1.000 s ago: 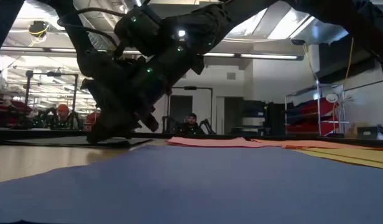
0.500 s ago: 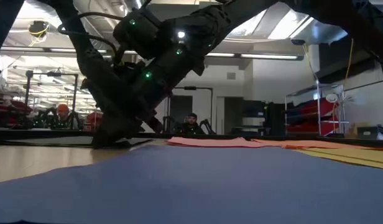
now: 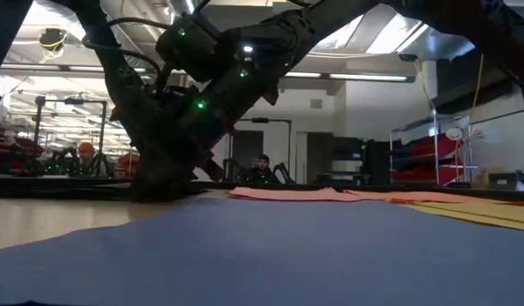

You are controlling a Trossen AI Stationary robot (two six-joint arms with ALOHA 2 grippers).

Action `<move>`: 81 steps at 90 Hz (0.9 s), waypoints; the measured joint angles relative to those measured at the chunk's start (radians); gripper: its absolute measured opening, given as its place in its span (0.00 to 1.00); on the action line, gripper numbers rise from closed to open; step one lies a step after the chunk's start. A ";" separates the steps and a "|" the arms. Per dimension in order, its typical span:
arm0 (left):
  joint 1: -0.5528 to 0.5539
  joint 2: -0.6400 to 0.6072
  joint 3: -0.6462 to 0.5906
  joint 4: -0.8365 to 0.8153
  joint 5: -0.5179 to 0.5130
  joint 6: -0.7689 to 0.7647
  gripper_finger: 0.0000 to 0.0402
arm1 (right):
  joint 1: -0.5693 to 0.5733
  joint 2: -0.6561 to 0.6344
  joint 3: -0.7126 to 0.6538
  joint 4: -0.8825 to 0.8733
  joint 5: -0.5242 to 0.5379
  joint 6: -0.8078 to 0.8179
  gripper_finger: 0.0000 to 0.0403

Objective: Organize paper
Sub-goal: Move all of the black paper at the upper left of the table

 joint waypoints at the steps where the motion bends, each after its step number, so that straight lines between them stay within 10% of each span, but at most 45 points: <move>1: 0.000 0.000 0.000 0.000 0.000 -0.001 0.00 | 0.000 0.000 0.000 0.000 -0.001 0.000 0.00; 57: 0.000 -0.061 0.162 -0.050 0.008 -0.025 0.00 | 0.001 -0.082 -0.002 -0.046 -0.042 -0.100 0.00; 81: 0.003 -0.244 0.182 -0.008 0.139 -0.136 0.00 | -0.009 -0.206 0.000 -0.240 0.100 -0.277 0.00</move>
